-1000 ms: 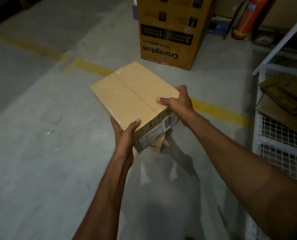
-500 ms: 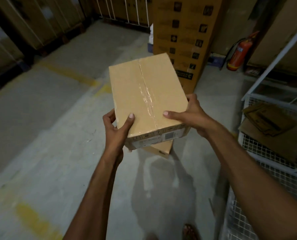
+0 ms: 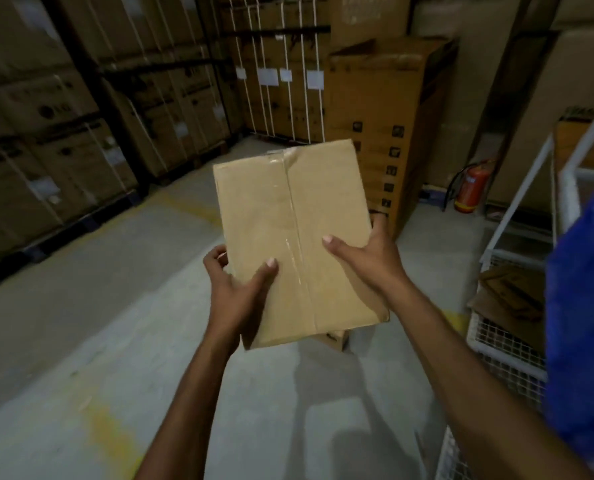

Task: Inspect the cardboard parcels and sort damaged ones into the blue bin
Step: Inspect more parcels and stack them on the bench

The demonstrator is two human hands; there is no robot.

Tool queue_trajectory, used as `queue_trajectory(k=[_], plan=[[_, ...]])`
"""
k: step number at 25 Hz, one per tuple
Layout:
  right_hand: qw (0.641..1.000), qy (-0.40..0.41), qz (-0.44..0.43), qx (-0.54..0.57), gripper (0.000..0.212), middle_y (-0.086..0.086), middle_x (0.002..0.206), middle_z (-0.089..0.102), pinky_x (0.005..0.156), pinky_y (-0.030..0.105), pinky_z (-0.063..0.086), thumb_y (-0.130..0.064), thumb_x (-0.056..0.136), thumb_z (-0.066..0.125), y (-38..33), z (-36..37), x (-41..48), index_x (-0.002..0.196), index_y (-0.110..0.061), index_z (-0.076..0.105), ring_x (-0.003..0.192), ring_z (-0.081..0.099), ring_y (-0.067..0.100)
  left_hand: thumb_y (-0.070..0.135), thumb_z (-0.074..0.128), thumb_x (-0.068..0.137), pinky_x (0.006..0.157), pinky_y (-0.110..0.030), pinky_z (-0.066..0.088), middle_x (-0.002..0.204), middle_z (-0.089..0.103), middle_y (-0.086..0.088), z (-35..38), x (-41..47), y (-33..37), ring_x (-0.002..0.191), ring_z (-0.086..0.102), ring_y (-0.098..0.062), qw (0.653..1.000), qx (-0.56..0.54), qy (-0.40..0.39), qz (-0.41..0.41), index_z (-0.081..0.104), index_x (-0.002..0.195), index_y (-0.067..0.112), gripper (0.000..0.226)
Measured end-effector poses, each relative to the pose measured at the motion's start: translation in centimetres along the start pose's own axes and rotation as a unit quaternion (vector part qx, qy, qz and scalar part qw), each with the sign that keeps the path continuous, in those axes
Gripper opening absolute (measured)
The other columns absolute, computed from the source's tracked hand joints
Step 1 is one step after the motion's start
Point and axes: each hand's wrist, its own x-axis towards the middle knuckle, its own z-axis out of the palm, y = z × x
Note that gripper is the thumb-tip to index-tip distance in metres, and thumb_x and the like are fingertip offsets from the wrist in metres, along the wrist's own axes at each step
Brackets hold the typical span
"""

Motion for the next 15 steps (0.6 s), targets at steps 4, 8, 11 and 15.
queue_trajectory(k=[4,8,11,15], plan=[[1.000,0.020,-0.017,-0.013,0.088,-0.006,0.143,0.056,0.108,0.042,0.046,-0.087,0.080,0.058,-3.2,-3.4,-7.9,0.148,-0.032,0.046,0.127,0.054,0.020,0.090,0.057,0.079,0.089,-0.046,0.056,0.129,0.061,0.001,-3.1,-6.9,4.8,0.110,0.065,-0.019,0.994,-0.029,0.103,-0.009,0.055,0.122,0.033,0.072],[0.995,0.095,-0.016,-0.019,0.088,-0.003,0.123,0.064,0.101,0.040,0.051,-0.098,0.077,0.039,-5.8,-6.8,-15.0,0.125,-0.031,0.070,0.113,0.061,0.020,0.080,0.055,0.090,0.084,-0.038,0.048,0.121,0.057,0.005,-4.0,-13.8,8.6,0.101,0.060,-0.012,0.998,0.025,0.047,0.043,0.040,0.128,0.024,0.069],[0.991,0.125,-0.043,-0.014,0.072,-0.005,0.115,0.064,0.087,0.036,0.050,-0.086,0.085,0.049,-7.2,-9.1,-21.9,0.127,-0.028,0.062,0.105,0.061,0.018,0.087,0.053,0.083,0.092,-0.041,0.047,0.136,0.056,0.000,-3.9,-19.5,10.2,0.116,0.059,-0.020,0.996,0.002,0.055,0.071,0.039,0.134,0.029,0.078],[0.990,0.132,-0.013,-0.054,0.070,-0.006,0.108,0.059,0.089,0.039,0.043,-0.088,0.088,0.036,-7.3,-12.7,-31.3,0.126,-0.032,0.053,0.103,0.058,0.021,0.078,0.053,0.092,0.092,-0.039,0.044,0.132,0.056,0.004,-4.3,-27.8,11.1,0.111,0.056,-0.016,0.996,-0.038,0.053,0.066,0.042,0.146,0.025,0.077]])
